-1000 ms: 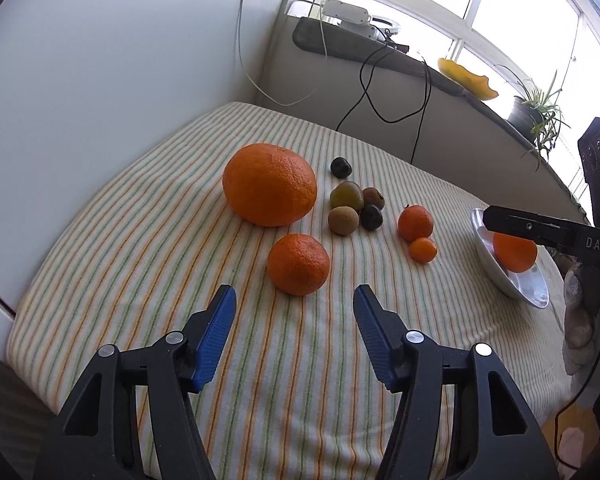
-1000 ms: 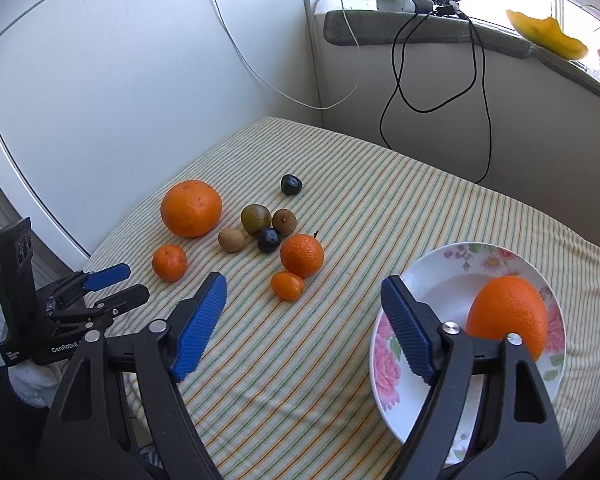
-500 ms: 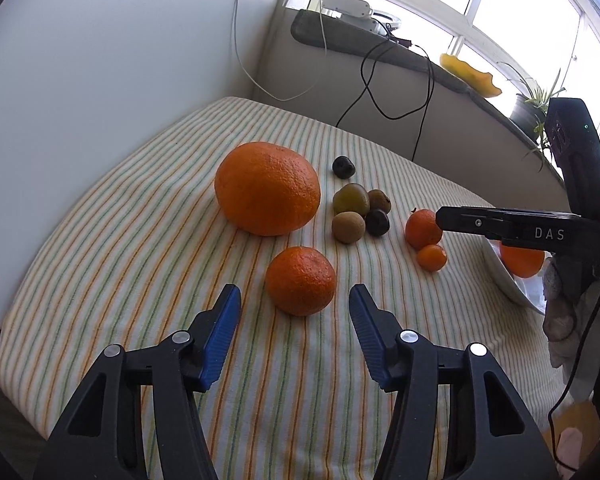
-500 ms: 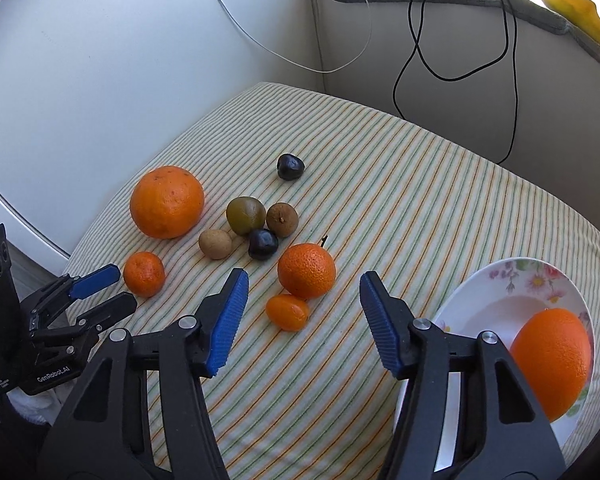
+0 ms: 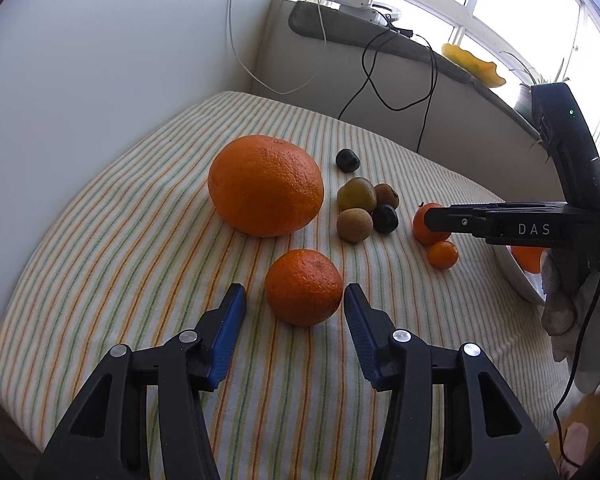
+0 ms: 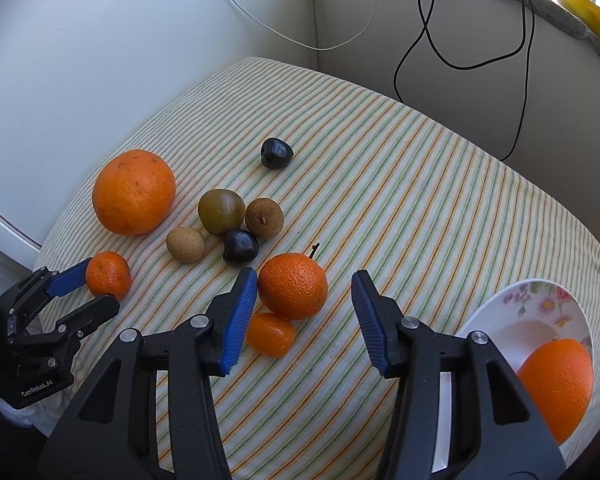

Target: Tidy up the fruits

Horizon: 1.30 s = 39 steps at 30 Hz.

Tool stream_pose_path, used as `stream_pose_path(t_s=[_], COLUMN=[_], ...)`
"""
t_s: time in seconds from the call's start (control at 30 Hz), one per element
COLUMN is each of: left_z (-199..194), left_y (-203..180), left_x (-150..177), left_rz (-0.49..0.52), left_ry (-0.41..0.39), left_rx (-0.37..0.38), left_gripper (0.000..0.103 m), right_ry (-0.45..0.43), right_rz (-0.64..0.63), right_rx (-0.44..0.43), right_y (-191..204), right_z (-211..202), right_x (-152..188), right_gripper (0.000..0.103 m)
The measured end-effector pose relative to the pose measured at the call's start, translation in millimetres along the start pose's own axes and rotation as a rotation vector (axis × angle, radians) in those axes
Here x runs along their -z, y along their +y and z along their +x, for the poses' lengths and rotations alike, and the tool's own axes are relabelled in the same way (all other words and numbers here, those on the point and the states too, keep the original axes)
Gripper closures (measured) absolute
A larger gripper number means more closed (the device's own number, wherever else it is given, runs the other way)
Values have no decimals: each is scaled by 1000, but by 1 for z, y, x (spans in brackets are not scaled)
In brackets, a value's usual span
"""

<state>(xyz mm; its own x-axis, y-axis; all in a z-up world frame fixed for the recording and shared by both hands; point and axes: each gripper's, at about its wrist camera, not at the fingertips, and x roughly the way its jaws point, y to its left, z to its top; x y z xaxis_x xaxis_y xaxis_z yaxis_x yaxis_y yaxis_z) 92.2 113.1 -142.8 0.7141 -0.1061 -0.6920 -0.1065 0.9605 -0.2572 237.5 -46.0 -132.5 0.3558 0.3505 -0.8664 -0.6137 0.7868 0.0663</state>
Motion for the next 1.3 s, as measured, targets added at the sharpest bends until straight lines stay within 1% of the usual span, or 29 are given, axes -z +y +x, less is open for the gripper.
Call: stream_pose_path(t_s=[0.13,0.2,0.27,0.3,0.57,0.97,1.13,1.3], left_z=[0,0,1,1,1,-13,-23,-30], left_y=[0,-1,-2,-3,-3,-12,-27,-47], left_x=[0,-1,-1,-1,-2,-3,-4,-4], left_rz=[2,4,10,14,12,18,38,62], left_ry=[0,0,0,0,-3,-26,-40,-49], left_rx=[3,3,5,6,8,23,53,96], left_gripper=[58,60,63,64,65,65,65,65], right_ry=[13,23,34,33,24,-46,-80,-116], right_rz=[4,3,7,11,19,30,38,53], right_rx=[-22,-25,-32,-36,-41,-57,-66,-67], right_y=[1,3,2,2,3,-5,-9,-21], right_z=[4,9,14,15,14,-30,-51,-77], right_x=[-1,-1,-3,-3,-1,12,21,35], right_gripper=[51,53,62,62,63,64,64,64])
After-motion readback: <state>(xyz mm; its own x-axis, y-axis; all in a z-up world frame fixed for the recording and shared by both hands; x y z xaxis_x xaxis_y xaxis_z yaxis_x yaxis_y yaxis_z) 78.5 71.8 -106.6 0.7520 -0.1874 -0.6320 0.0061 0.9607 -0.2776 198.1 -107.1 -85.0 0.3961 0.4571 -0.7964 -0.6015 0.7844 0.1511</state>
